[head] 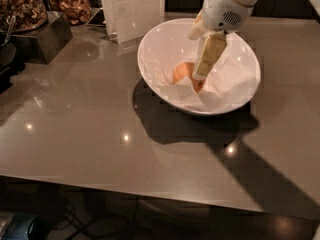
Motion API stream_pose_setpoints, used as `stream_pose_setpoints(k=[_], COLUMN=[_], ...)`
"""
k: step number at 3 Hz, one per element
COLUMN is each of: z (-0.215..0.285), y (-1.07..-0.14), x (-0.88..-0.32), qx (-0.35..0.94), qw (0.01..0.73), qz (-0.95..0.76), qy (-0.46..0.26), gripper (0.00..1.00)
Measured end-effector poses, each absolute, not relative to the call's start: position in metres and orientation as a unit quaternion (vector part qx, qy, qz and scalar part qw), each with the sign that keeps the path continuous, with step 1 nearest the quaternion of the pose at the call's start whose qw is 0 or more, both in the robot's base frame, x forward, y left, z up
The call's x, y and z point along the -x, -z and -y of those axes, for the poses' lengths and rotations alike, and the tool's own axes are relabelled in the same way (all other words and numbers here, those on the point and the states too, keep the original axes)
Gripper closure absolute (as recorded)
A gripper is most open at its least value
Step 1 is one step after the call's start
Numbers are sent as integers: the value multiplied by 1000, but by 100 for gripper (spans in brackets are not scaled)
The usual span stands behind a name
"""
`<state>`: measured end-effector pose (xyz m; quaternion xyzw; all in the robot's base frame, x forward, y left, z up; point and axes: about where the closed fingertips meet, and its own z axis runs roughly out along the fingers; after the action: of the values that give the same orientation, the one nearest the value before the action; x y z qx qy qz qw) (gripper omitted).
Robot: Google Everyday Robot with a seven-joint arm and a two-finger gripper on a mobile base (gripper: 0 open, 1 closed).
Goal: Pick orange from white bowl
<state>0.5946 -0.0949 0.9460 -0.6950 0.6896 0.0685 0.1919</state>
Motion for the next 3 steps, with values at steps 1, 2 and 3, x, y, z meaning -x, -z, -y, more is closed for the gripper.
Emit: stream_pose_setpoints(k=[1,2,3], z=[93,94,93], y=[-921,-893,-867], x=[-604,-612,-617], qx=[690,682,679], qw=[175,154,131], qz=[-697,-706,-711], qy=[-88,-109,-125], gripper=[22,22,21])
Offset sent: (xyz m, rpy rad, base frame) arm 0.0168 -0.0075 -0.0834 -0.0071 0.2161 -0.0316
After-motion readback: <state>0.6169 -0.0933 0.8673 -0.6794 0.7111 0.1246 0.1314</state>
